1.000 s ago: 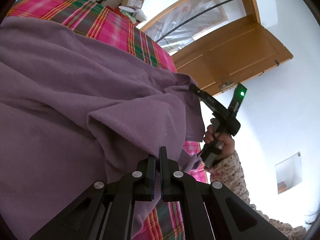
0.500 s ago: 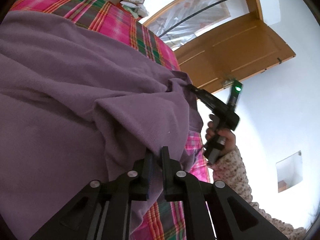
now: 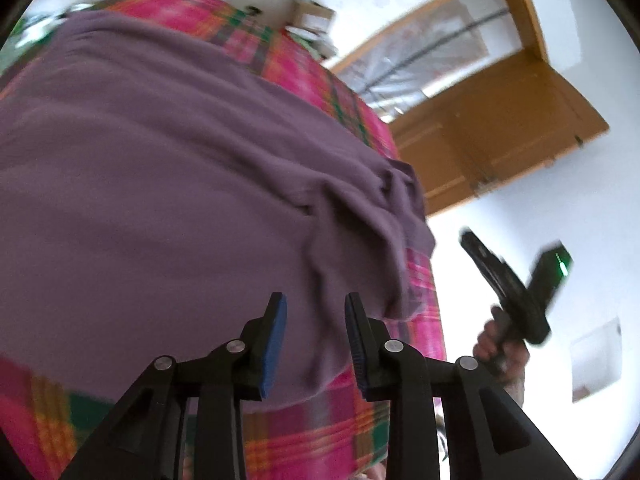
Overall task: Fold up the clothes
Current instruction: 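Release the garment from both grippers onto the bedspread, then grasp the ribbed waistband with the left gripper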
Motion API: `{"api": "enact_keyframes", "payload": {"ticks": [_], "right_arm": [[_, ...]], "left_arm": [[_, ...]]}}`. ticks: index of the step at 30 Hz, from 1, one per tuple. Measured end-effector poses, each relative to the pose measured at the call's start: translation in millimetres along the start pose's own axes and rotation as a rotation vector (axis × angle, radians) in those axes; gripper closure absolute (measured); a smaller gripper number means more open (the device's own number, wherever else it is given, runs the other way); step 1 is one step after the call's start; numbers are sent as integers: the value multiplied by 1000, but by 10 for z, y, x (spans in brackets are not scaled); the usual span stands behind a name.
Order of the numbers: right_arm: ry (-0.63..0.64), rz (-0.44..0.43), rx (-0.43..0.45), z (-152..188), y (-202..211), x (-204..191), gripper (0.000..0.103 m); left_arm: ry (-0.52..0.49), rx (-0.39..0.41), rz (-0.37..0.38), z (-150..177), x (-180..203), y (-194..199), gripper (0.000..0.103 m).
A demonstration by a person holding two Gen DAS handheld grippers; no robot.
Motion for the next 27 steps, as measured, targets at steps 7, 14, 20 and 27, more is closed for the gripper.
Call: {"api": "enact_keyframes", "payload": {"ticks": [7,14,20,27], "right_arm": [[55,-30,-88,821,-86,-464,66],[61,37,-70,1018,-355,-661,58],[23,58,-20,1034,-388,-800,57],[-80,154,-63,1207,-477,-755,57]], "left_arm": [[114,41,-134,319,-569,470,73],[273,98,-241,557,-1115,800,73],[367,182,-263,555,-1439,987,73],[418,211,-232,392,-1617,902,71]]}}
Point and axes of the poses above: each gripper's, at about its wrist camera, not at the fingertips, and y roughly against the way its jaws point, x to its right, z to its underside, the point moved 6 cm from there along -y, roughly the way its jaws point, and after that the axes turned 14 degrees about -y, right-handed, at the moved point
